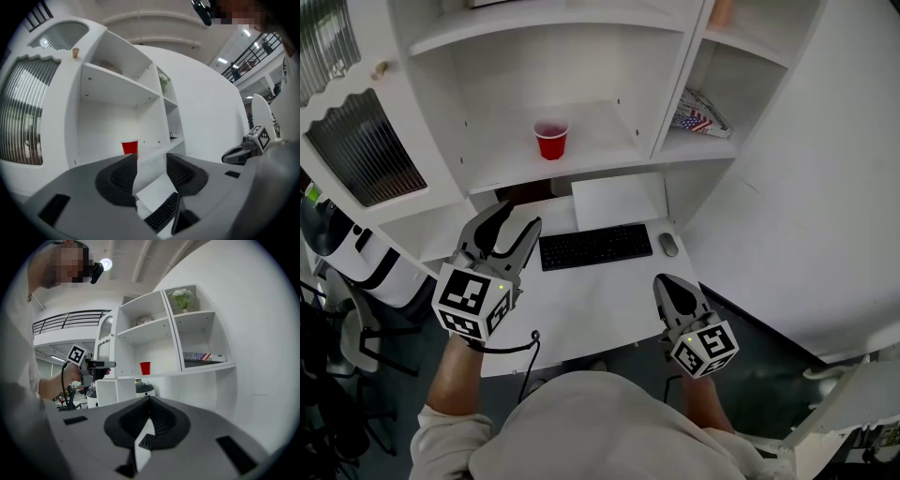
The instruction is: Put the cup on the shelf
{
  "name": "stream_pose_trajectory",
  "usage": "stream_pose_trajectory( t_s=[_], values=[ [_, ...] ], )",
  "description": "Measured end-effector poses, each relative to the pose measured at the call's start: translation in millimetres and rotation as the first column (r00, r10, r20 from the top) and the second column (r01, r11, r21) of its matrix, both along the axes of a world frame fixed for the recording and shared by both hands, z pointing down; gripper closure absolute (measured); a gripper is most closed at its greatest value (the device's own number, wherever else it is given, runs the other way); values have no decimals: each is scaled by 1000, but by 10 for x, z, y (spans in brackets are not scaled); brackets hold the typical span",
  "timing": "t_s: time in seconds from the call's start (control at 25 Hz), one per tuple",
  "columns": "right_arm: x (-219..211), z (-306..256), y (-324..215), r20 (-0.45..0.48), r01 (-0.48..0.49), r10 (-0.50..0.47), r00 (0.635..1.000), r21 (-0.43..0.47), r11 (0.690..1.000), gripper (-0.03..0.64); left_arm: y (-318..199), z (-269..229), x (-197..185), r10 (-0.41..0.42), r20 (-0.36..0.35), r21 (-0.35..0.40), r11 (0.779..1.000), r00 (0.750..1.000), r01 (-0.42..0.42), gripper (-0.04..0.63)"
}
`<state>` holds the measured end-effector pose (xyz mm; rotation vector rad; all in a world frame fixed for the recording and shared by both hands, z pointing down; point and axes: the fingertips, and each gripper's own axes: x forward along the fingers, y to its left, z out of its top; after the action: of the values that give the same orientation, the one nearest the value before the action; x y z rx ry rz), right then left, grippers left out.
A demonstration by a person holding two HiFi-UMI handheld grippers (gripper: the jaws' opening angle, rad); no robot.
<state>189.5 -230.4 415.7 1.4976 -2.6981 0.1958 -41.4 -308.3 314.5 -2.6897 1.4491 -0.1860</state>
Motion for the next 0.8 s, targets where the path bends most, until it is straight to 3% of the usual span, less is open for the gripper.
stream_pose_trajectory(
  t_s=[0.52, 0.8],
  values=[
    [-65, -82, 38, -4, 11, -10, 1000, 23, 1000, 612, 430, 214, -110, 4, -11, 55, 998, 1000, -4, 538],
    [-113, -114, 60, -7, 19, -19, 1000, 32, 999, 612, 516, 385, -220, -5, -53, 33, 999, 999, 7, 581]
  ],
)
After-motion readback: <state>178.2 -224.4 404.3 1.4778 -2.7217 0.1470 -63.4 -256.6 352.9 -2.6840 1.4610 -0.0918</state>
